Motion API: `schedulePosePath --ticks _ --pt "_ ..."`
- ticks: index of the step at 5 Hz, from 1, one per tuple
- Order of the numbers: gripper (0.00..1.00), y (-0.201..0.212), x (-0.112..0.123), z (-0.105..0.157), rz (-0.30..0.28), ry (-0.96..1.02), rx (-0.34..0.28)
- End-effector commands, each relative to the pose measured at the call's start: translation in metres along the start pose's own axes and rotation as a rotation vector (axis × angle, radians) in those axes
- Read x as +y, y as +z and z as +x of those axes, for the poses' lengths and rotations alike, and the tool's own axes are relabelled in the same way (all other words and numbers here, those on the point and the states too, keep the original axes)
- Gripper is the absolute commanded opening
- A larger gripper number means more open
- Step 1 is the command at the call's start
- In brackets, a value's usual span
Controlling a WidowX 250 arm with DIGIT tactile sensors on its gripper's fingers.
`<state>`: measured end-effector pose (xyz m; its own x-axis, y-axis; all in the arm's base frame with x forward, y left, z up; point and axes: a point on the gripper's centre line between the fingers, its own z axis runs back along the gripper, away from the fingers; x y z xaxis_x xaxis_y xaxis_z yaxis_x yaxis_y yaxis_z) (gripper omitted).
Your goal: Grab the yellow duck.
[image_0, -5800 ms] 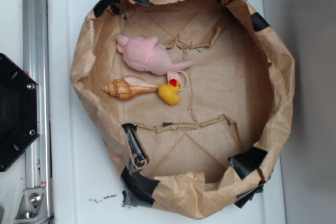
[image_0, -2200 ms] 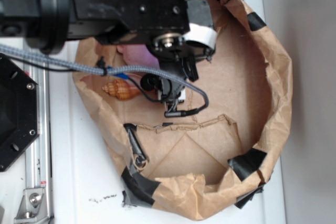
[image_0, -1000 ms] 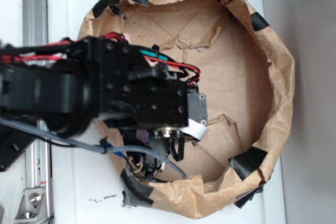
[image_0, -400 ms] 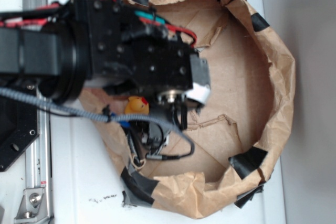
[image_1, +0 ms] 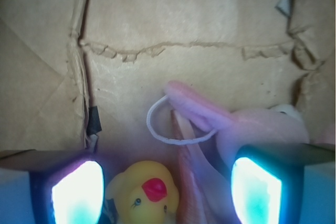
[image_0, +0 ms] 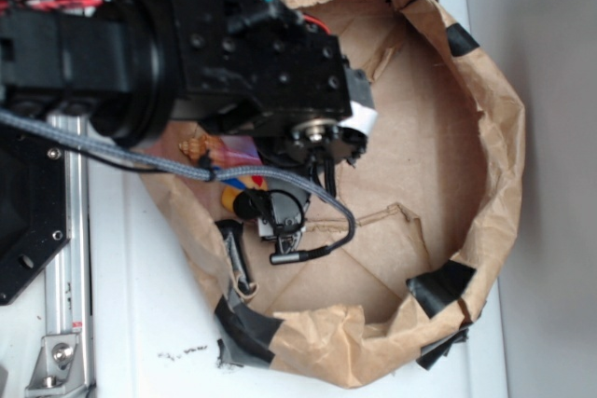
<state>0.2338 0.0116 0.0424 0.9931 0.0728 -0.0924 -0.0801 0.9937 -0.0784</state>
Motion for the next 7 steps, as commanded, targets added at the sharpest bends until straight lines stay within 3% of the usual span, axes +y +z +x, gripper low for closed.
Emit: schedulePosePath --ticks 1,2,4,5,7 --pt "1.0 -0.031 -0.02 -0.012 0.039 -0.073 0.063" --pt "0.0 -0.025 -0.021 -0.014 0.023 -0.076 0.047" --pt "0.0 -0.015 -0.018 -0.018 0.016 -0.064 0.03" --pt "1.0 0.001 -0.017 -0.023 0.003 -0.064 -0.007" --pt "1.0 0.014 -0.021 -0.022 -0.069 0.04 -0.09"
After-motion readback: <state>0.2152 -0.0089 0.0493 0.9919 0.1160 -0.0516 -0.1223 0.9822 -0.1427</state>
